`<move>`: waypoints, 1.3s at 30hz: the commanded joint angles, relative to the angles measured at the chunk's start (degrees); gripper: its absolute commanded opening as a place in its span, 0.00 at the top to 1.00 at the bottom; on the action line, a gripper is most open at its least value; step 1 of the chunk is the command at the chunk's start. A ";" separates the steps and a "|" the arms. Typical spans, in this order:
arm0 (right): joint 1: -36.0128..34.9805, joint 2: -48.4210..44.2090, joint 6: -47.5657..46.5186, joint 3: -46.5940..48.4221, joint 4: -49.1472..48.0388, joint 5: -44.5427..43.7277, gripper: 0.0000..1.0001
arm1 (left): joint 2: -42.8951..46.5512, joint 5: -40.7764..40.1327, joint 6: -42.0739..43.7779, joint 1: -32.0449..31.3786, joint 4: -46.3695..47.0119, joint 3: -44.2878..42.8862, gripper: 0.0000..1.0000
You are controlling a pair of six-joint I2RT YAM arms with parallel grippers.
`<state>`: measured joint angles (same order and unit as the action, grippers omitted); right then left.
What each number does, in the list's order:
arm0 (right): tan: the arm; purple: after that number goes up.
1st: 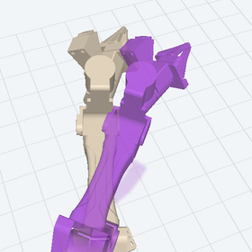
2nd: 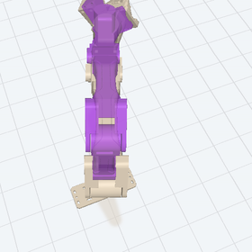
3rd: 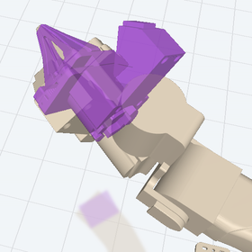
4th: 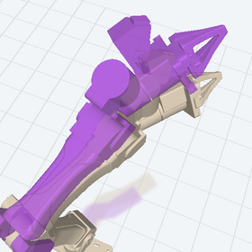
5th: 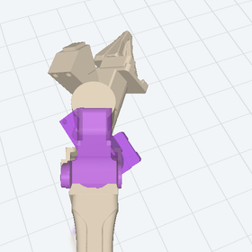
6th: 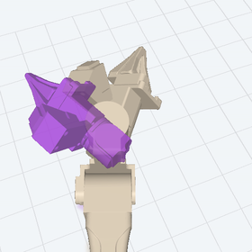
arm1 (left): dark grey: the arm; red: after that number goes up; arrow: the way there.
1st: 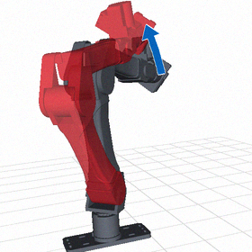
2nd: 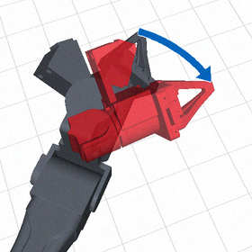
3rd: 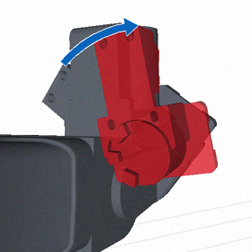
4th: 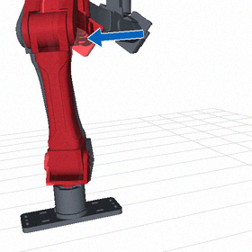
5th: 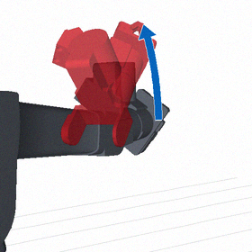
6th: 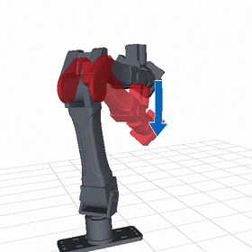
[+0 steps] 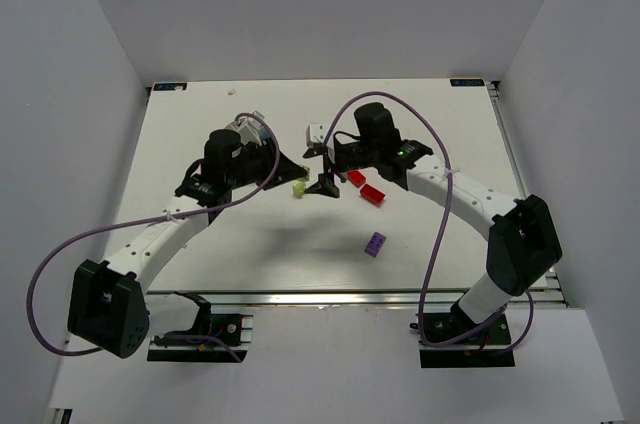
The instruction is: Sort the legos into containers by color
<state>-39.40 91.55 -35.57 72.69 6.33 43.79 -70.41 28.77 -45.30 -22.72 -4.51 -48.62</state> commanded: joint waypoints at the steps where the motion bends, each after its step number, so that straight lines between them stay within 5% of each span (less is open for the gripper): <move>1: -0.24 -0.67 0.86 -0.70 -2.64 -5.00 0.11 | 0.63 -7.30 6.43 0.48 -10.82 -5.77 0.91; 7: 1.24 -3.48 -1.68 -8.51 -9.48 -20.75 0.10 | -0.07 -17.69 12.59 7.84 -25.53 -16.14 0.92; 10: 4.40 -4.71 -6.07 -9.68 -8.72 -18.49 0.11 | -1.39 -21.21 14.44 14.60 -29.67 -20.01 0.92; 13: 7.66 -0.34 -5.40 -1.44 5.95 -5.95 0.52 | -6.48 -26.13 17.68 18.05 -35.10 -25.54 0.92; 14: 8.10 0.12 -5.04 -0.36 9.20 -4.60 0.82 | -8.23 -27.18 18.48 18.24 -36.26 -27.12 0.91; 16: 8.46 -0.14 -4.60 -0.96 9.23 -3.28 0.98 | -13.59 -30.70 20.24 18.50 -37.58 -31.42 0.91; 25: 9.07 -2.25 -4.42 -3.78 6.59 -2.57 0.97 | -27.48 -35.54 24.91 18.76 -34.60 -40.58 0.85; 39: 10.30 -2.16 -3.89 -4.57 6.51 -1.78 0.95 | -34.88 -33.08 25.00 18.68 -32.66 -45.07 0.68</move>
<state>-29.47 91.29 -39.48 68.34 13.39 40.69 -105.10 -5.13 -20.80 -3.97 -37.71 -91.37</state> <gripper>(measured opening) 0.047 0.367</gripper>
